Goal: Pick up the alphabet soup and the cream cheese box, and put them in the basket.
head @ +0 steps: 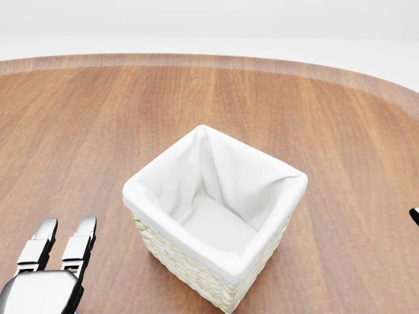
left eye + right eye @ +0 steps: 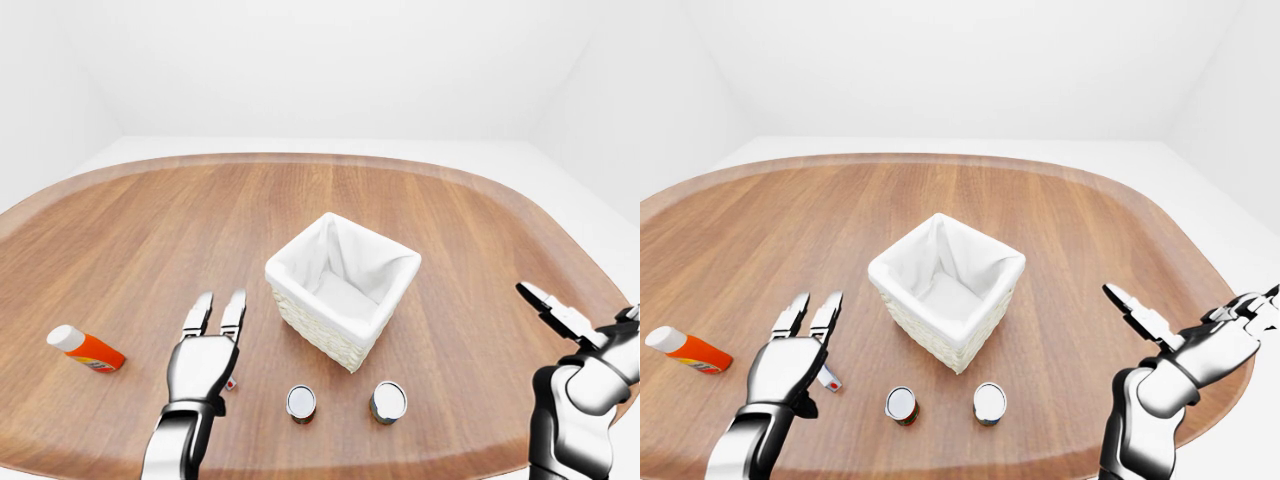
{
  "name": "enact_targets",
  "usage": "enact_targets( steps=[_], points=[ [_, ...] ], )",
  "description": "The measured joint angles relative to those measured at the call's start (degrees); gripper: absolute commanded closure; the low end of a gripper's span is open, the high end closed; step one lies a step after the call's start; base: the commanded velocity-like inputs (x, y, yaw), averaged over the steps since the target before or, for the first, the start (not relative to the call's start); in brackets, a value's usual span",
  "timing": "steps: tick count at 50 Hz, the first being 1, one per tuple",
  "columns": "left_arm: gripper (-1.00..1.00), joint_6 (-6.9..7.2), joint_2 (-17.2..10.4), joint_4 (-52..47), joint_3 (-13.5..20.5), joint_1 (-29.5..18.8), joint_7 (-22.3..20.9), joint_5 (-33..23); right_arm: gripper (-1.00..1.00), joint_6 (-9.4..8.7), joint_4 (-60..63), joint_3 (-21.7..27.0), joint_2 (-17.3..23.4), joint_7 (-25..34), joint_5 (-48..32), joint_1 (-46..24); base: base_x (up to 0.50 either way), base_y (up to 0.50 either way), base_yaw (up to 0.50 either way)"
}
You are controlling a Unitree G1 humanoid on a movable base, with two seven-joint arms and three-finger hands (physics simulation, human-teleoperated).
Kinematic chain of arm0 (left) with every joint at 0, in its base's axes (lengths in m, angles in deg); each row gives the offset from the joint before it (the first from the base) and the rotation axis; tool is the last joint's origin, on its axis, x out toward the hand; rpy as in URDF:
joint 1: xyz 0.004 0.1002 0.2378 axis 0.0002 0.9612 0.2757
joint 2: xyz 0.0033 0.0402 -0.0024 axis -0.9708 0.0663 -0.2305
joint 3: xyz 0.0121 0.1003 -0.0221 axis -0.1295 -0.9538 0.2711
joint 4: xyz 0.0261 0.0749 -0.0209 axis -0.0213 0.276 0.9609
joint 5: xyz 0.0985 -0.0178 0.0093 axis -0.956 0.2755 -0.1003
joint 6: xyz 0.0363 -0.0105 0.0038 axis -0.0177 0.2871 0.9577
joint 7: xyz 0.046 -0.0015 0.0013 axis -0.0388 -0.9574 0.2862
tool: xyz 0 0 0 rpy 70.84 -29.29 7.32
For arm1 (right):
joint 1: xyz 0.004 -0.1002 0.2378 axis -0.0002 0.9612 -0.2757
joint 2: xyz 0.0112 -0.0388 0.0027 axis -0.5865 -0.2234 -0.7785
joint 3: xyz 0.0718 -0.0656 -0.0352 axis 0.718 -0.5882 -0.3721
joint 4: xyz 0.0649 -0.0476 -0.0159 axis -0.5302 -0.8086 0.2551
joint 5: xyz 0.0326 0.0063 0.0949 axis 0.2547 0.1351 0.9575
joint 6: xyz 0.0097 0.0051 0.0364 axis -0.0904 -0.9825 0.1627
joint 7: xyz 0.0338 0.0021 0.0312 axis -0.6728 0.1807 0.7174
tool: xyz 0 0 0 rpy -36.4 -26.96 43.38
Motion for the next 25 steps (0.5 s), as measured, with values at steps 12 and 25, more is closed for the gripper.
enact_targets(
  steps=[12, 25],
  points=[
    [-1.00, 0.00, 0.0, 0.1, 0.0, -0.1, -0.1, 0.2, -1.00, 0.00, 0.0, 0.0, 0.0, 0.0, -0.1, 0.0, 0.00, 0.00, 0.00],
    [-1.00, 0.00, -0.5, 1.9, -0.5, 0.1, 0.4, -0.5, -1.00, 0.00, -0.2, 0.0, 0.1, 0.0, 0.1, -0.1, 0.00, 0.00, 0.00]
  ],
)
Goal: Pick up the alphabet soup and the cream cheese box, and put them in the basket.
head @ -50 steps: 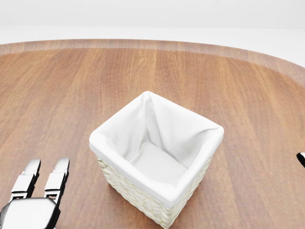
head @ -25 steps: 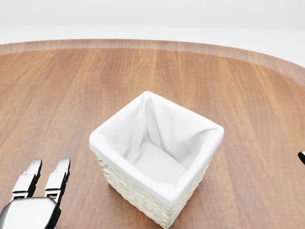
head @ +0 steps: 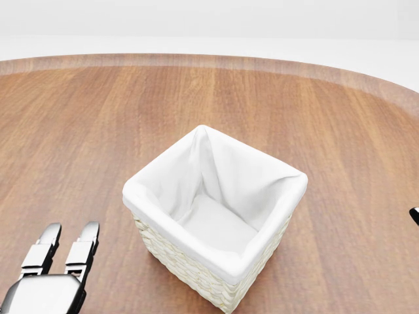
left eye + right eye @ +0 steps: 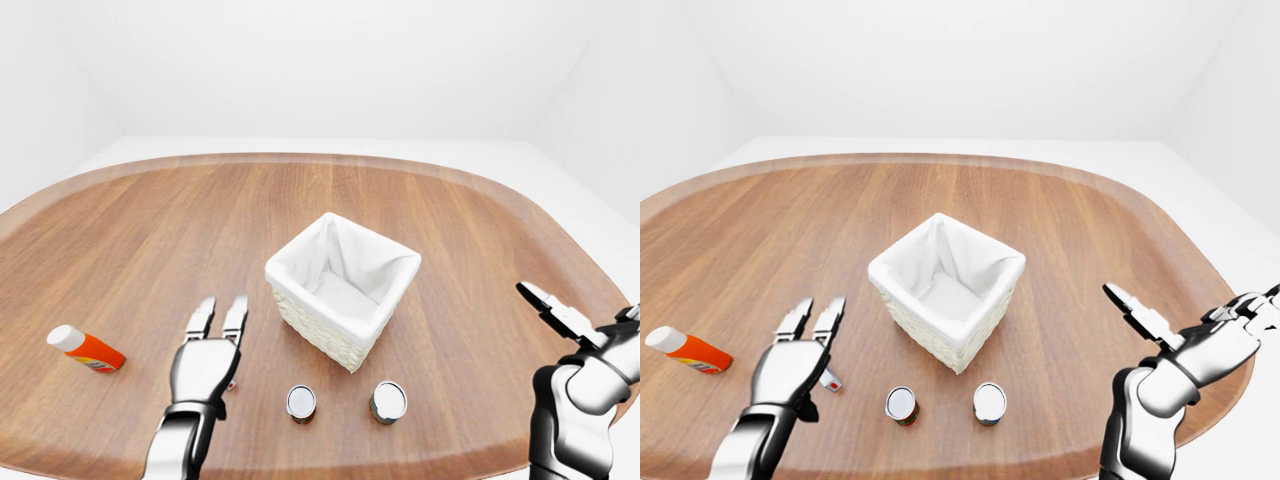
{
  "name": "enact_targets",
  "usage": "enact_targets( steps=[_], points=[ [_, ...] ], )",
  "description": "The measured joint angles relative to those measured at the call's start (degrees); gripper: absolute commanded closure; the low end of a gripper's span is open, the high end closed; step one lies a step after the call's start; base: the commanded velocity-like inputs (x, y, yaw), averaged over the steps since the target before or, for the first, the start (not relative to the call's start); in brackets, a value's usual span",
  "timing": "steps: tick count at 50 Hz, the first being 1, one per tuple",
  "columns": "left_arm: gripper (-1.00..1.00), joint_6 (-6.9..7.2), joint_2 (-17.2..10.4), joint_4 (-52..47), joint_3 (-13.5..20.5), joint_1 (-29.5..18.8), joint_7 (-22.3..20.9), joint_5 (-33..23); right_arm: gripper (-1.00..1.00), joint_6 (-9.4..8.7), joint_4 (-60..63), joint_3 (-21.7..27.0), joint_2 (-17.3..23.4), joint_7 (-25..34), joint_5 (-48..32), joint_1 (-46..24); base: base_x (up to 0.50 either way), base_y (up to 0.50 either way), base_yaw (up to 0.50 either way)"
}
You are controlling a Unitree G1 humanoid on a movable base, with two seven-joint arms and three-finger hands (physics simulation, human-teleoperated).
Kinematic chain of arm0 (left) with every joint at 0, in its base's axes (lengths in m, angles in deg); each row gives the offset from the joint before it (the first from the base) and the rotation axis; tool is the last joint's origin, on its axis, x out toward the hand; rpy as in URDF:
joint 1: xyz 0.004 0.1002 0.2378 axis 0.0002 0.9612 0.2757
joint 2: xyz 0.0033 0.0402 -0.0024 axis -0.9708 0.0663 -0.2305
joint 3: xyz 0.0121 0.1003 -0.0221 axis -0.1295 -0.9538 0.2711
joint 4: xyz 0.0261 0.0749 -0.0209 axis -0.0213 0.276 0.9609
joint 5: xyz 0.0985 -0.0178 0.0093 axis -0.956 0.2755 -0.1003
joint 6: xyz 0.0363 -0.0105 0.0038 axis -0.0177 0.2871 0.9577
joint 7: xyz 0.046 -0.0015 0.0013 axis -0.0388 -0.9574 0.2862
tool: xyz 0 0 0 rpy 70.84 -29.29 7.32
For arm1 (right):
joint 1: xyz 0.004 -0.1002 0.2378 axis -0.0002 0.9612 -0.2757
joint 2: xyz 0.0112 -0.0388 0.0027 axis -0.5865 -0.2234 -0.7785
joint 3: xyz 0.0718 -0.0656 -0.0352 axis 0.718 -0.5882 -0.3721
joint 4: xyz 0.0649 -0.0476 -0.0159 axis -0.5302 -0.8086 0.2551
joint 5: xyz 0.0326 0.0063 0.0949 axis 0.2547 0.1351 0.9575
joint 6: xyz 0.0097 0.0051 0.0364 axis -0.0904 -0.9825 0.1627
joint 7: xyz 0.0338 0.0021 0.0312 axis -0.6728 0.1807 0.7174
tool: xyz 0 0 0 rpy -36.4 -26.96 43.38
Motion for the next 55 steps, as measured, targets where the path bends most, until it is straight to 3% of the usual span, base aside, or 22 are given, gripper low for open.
enact_targets(
  steps=[55],
  points=[
    [-1.00, 0.00, -3.4, 16.5, -2.5, -2.5, 6.2, -2.9, -1.00, 0.00, -0.7, -0.2, 0.1, 0.0, -0.7, -0.1, 0.00, 0.00, 0.00]
  ],
)
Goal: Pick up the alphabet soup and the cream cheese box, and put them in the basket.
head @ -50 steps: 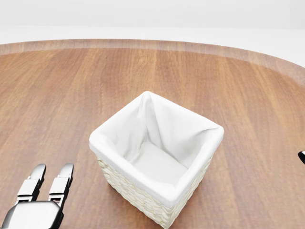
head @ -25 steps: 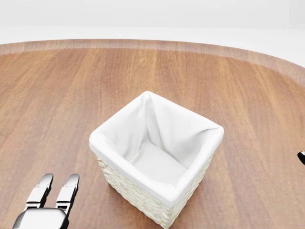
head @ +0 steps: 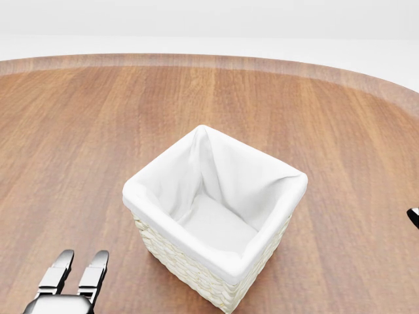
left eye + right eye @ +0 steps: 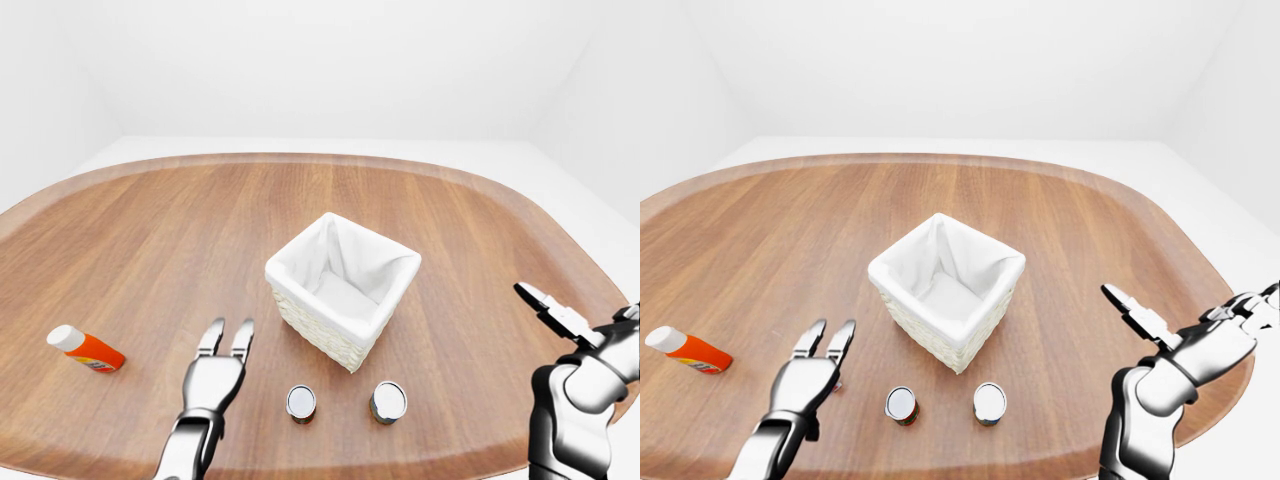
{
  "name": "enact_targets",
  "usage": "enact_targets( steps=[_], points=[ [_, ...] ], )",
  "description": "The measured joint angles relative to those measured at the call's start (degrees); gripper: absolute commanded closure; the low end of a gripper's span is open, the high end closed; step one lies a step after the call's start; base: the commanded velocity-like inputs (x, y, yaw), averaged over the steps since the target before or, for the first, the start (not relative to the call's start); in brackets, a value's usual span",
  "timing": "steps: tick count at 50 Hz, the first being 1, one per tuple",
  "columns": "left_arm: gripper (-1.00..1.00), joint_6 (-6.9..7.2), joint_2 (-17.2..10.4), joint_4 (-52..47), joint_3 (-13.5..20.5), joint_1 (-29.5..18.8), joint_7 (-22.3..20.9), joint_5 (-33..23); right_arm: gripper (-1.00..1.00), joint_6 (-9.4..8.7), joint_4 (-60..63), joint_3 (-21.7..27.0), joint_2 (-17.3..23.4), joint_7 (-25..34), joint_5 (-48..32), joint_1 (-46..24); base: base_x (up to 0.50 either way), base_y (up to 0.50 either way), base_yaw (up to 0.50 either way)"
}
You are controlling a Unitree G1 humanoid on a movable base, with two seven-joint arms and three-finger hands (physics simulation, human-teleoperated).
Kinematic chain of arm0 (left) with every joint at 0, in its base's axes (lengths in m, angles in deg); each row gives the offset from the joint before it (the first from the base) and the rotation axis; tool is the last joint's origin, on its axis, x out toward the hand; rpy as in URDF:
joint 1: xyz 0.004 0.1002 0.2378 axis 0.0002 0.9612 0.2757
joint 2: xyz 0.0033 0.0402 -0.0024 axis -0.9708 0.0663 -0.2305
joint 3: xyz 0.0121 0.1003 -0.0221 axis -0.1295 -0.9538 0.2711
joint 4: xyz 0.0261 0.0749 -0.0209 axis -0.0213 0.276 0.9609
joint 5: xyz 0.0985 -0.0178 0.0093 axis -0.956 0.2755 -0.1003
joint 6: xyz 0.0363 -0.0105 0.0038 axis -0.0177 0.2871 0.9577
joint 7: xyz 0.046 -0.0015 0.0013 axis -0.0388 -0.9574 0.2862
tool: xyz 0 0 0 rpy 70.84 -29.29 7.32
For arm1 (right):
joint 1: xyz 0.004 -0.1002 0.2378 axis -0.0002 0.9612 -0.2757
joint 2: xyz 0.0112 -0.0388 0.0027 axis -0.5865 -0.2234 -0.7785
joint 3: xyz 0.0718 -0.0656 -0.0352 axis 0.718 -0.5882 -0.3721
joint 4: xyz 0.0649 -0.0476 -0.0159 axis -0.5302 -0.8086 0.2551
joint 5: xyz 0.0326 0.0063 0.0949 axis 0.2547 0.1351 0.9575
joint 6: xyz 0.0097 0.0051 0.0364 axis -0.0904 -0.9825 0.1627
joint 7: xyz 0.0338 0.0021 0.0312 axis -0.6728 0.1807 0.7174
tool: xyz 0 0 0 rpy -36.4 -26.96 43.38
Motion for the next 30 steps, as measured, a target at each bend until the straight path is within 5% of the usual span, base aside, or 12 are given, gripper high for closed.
enact_targets(
  steps=[30],
  points=[
    [-1.00, 0.00, -1.8, 10.5, -0.9, -2.3, 6.4, 0.1, -1.00, 0.00, 0.3, 0.0, 0.0, 0.0, -0.2, 0.1, 0.00, 0.00, 0.00]
  ],
)
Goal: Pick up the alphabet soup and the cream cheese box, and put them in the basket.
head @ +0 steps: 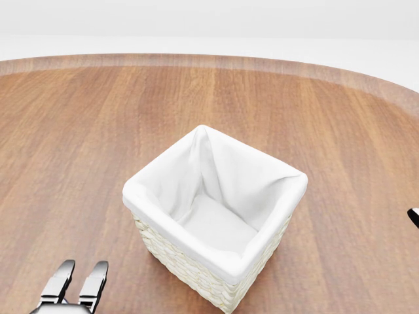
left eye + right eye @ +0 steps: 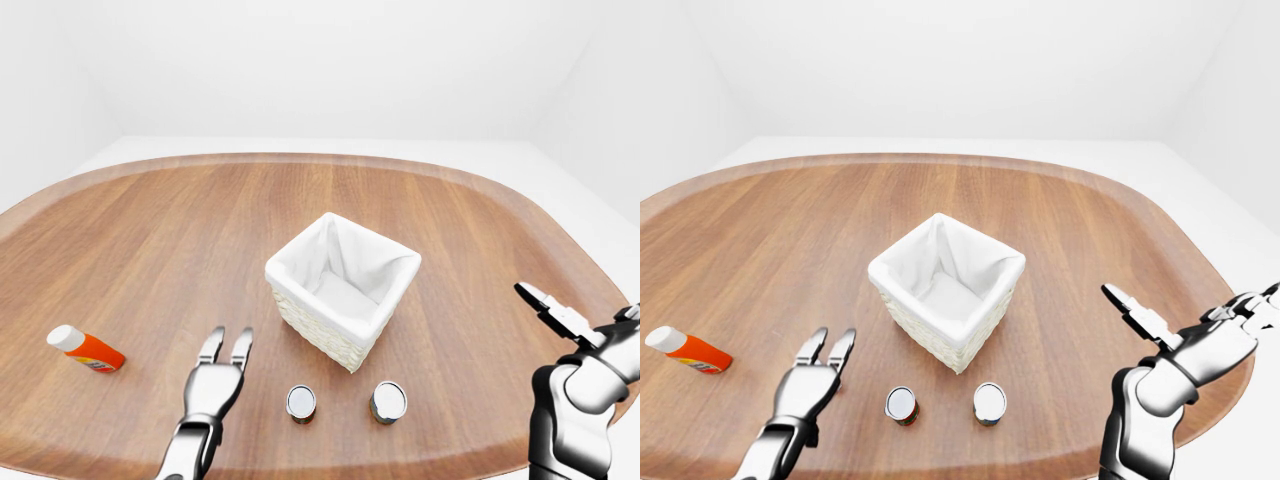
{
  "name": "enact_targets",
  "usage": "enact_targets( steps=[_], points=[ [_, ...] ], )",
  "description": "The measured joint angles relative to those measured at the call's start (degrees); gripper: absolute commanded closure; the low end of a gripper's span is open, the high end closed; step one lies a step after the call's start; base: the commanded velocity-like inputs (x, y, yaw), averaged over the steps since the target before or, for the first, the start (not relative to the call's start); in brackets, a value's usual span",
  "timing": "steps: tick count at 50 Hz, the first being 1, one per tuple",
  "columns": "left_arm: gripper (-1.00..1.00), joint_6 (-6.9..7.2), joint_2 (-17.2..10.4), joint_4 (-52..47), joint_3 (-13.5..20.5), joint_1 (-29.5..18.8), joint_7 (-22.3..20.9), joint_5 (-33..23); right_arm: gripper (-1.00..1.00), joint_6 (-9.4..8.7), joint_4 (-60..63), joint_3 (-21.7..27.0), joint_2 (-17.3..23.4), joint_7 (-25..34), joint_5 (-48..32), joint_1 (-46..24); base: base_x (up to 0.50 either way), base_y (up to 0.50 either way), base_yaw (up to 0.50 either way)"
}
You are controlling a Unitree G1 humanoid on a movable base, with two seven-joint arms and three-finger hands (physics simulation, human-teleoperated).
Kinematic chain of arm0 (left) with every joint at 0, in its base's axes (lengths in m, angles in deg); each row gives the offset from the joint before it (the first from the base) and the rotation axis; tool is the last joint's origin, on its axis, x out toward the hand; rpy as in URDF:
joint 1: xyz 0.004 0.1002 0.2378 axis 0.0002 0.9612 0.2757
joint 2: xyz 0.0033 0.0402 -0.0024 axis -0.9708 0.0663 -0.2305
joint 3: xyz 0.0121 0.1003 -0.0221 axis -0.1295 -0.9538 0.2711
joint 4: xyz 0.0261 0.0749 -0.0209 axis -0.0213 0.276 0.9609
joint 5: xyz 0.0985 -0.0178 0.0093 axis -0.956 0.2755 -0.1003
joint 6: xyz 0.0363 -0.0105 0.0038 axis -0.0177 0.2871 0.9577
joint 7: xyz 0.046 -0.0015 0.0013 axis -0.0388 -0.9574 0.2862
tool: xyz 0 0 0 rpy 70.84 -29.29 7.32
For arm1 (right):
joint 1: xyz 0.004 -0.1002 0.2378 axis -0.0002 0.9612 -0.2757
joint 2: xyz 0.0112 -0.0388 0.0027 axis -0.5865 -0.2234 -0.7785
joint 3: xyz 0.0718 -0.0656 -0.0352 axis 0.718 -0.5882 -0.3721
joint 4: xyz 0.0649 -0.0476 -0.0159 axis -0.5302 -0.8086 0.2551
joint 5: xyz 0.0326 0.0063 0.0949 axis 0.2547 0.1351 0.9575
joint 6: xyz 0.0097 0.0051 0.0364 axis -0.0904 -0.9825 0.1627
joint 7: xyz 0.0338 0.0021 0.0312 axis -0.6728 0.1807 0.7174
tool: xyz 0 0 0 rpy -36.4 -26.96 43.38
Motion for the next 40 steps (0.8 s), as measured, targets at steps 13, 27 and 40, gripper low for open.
enact_targets(
  steps=[13, 27, 40],
  points=[
    [-1.00, 0.00, -0.8, 3.7, -0.1, -0.9, 2.3, 0.5, -1.00, 0.00, -0.4, 0.0, 0.0, 0.0, -0.1, -0.1, 0.00, 0.00, 0.00],
    [-1.00, 0.00, -1.5, 7.3, 0.1, -2.1, 3.8, 1.1, -1.00, 0.00, -0.5, -0.1, 0.1, 0.0, -0.3, -0.1, 0.00, 0.00, 0.00],
    [-1.00, 0.00, -2.2, 10.3, 0.3, -3.1, 5.1, 1.7, -1.00, 0.00, -0.6, -0.2, 0.1, 0.0, -0.3, -0.1, 0.00, 0.00, 0.00]
  ],
)
